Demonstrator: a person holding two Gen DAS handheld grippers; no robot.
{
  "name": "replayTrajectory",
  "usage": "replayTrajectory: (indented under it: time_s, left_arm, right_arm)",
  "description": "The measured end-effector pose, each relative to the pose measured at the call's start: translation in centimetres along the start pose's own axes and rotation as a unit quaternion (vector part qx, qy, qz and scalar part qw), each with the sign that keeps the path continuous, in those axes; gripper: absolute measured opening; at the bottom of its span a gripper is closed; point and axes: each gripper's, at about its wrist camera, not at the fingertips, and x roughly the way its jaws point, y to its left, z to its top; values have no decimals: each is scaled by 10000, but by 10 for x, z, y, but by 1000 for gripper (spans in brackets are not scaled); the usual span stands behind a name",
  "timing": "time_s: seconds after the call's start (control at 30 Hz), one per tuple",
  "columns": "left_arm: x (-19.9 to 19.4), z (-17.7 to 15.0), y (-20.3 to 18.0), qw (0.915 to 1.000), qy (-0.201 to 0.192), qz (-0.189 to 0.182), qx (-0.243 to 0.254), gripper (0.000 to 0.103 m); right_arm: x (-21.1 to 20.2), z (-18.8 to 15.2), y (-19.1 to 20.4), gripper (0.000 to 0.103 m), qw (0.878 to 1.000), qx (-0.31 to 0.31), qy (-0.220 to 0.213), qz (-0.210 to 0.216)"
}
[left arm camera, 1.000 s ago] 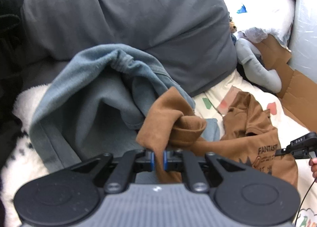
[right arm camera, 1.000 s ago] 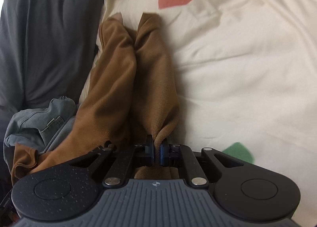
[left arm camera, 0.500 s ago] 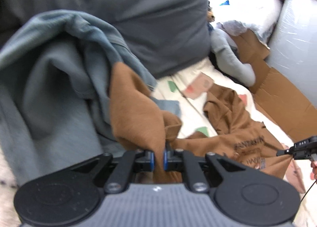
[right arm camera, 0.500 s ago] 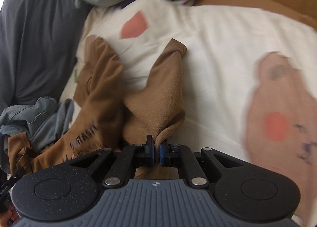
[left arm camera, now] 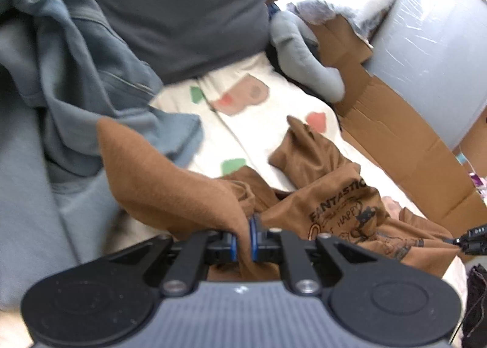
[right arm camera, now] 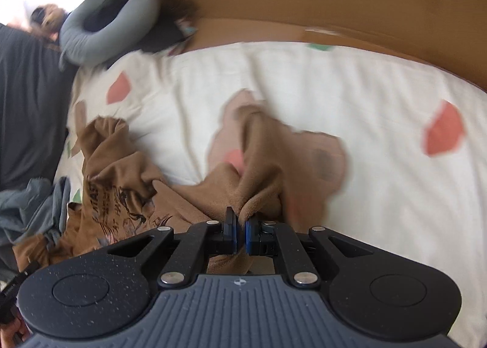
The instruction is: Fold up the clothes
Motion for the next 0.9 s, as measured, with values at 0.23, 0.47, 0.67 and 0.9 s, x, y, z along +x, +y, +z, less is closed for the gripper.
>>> replayTrajectory:
  time_s: [0.23,0.47,0.67,0.9]
  left_arm:
    - [10,-17,-22,9990,288,-337,-32,9]
    - [17,-35,-46,9954,662,-687,22,9]
    - [18,-49,-64,9927,908,-788,86,9]
    - [16,-64,-85,9886,1207,-845,326,9]
  right_arm:
    - [-47,-34,-51,3,9980,571,-215,-171]
    - [-94,-92,-102,3,9891,1361,-356,-427]
    - [-125,-158,-136,3,9773,1997,-397,-589]
    - [-155,-221,-160,3,9633,2546,-554,-642]
